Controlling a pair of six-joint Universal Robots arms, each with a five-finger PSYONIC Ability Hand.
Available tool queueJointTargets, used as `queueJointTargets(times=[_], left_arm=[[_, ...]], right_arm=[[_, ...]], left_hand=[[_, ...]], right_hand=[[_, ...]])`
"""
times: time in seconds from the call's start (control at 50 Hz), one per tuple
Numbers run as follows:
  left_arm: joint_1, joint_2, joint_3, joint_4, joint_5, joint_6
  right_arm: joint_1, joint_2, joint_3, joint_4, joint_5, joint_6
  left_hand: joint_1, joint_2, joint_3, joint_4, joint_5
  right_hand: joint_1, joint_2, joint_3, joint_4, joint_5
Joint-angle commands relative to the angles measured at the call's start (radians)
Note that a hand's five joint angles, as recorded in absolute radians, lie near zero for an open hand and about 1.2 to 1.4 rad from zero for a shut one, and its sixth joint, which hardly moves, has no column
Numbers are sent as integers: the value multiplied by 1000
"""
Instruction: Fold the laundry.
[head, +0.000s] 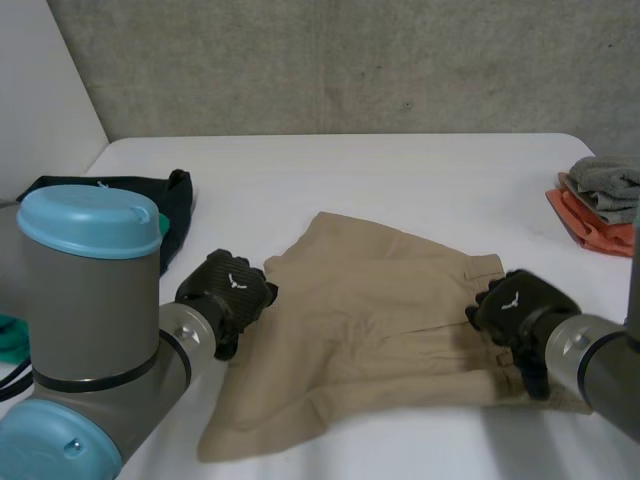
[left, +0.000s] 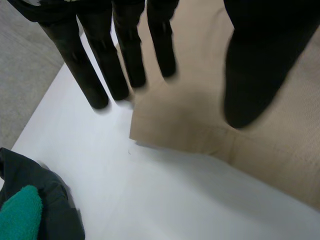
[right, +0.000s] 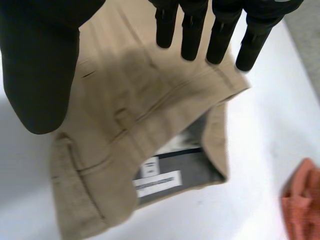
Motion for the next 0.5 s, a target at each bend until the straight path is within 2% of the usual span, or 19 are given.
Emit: queueJointTargets(times=[0.02,0.1,0.26,0.38,0.5], left_arm=[[22,44,3,5,39,-50],[45,57,12,0,73,-105],[79,-12,13,-44,136,-210],[83,-58,-10,-55,156,-266],[85,-100,-43,57,194,-322]], right_arm=[[-23,-63,-102,18,-30,63],[-29,-68,-151,62,-79,110],[-29,37,-199,115,-145,129],[-54,106,-135,11,-191,167],[-87,121,3,-152,-217,167]], left_hand=[[-392,-452,-475,-468,-469],[-368,-428,-451,-444,-445],[-198,-257,-281,-273,-275],[-198,-257,-281,-273,-275],[-198,-257,-281,-273,-275]], right_hand=[[-92,-102,-112,-111,-82],[-83,-94,-103,-103,-73],[28,18,8,9,39],[134,124,114,115,144],[161,150,140,141,171]])
